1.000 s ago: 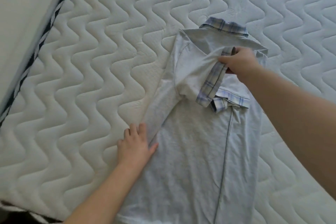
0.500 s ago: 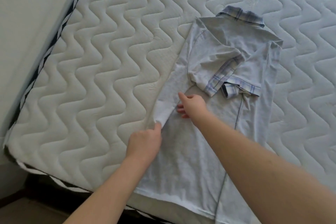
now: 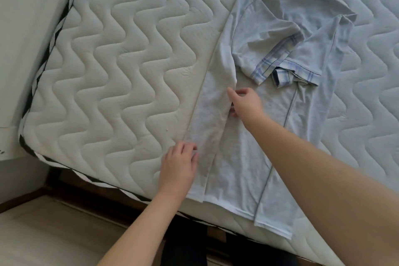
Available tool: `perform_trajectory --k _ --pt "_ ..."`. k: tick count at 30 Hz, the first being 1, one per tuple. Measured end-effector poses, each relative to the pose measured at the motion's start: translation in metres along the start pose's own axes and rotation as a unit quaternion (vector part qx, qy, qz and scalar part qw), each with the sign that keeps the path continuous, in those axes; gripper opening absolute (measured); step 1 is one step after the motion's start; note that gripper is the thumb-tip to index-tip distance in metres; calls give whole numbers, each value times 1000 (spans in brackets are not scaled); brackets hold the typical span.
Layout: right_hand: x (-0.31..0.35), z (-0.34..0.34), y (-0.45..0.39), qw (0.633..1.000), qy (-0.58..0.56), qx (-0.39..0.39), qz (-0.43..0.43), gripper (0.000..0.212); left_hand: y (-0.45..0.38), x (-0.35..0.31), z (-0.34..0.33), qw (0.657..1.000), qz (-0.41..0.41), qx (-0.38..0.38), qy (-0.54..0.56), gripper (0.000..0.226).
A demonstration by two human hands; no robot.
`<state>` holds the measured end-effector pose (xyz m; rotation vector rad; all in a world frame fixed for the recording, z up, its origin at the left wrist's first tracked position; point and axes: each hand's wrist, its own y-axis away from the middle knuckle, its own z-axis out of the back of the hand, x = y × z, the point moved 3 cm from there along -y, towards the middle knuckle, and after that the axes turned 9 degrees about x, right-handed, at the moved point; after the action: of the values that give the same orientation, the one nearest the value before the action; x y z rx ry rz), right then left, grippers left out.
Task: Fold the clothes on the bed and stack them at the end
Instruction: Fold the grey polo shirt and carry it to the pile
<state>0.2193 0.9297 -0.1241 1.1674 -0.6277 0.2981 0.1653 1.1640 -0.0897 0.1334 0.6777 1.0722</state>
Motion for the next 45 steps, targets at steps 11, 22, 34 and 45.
perform_trajectory --k 11,22,34,45 --pt "-79 -27 61 977 195 80 -2 28 9 58 -18 949 189 143 207 30" --pt "-123 -57 115 939 302 158 -32 24 24 54 -25 951 216 153 158 29" --pt "-152 -59 129 924 296 226 -80 25 43 57 -32 936 228 238 122 33" --pt "-73 23 43 1000 -17 -22 -5 31 -76 -15 24 992 26 120 24 23"
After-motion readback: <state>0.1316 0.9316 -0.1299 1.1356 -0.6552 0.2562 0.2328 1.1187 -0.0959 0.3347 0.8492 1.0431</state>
